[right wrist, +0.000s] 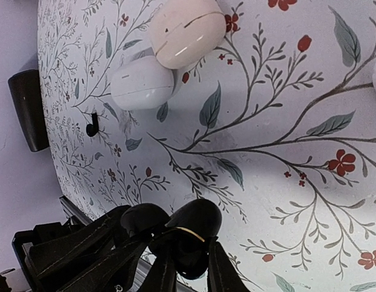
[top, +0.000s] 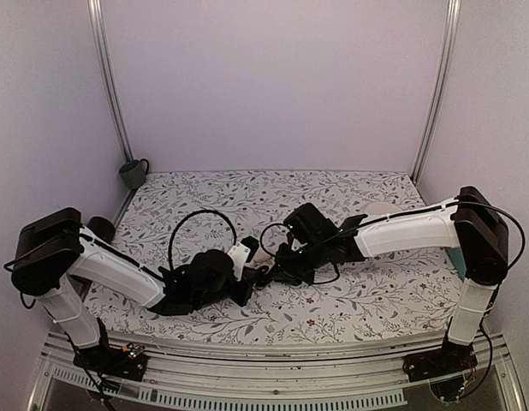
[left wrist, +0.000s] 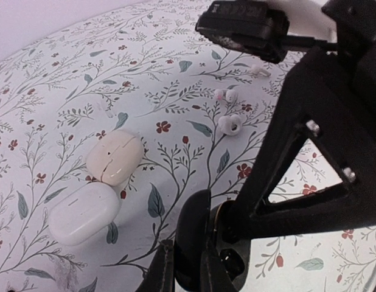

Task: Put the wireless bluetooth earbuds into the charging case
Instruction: Adjust the right earbud in the right side groove of the charging case.

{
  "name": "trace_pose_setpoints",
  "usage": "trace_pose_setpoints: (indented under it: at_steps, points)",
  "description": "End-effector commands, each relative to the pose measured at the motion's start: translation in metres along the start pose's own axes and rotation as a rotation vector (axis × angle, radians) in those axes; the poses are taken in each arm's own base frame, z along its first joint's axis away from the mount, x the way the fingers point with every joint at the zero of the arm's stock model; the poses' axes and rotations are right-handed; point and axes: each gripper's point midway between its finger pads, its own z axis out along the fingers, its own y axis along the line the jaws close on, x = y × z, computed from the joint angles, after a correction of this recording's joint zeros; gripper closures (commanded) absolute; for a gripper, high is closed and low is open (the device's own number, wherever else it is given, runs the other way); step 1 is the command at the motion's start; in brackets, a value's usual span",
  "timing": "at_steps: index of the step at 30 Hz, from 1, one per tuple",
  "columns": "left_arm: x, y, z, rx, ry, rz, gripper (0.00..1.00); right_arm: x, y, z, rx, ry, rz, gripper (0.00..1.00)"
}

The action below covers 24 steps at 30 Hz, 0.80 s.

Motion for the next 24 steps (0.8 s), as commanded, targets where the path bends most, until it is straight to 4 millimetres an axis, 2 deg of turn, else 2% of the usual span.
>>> trace_pose_setpoints:
  at_steps: [1,5,10,13,24]
  points:
    - [-0.025,-0.012,0.004,0.027,-0.095,-0.03,1.0,0.013,0.046,-0.014,-0.194,0.06,-0.006,0.82]
    - [-0.025,-0.014,0.006,0.03,-0.1,-0.027,1.0,0.012,0.053,-0.015,-0.231,0.065,0.0,0.86]
    - [-0.026,-0.015,0.009,0.027,-0.105,-0.023,1.0,0.016,0.057,-0.016,-0.282,0.09,0.036,0.82]
    - [-0.025,-0.016,0.01,0.028,-0.106,-0.027,1.0,0.016,0.057,-0.018,-0.28,0.084,0.042,0.7]
    - [-0.024,-0.019,0.009,0.059,-0.1,-0.042,1.0,0.006,0.028,-0.023,-0.123,-0.001,-0.018,0.69]
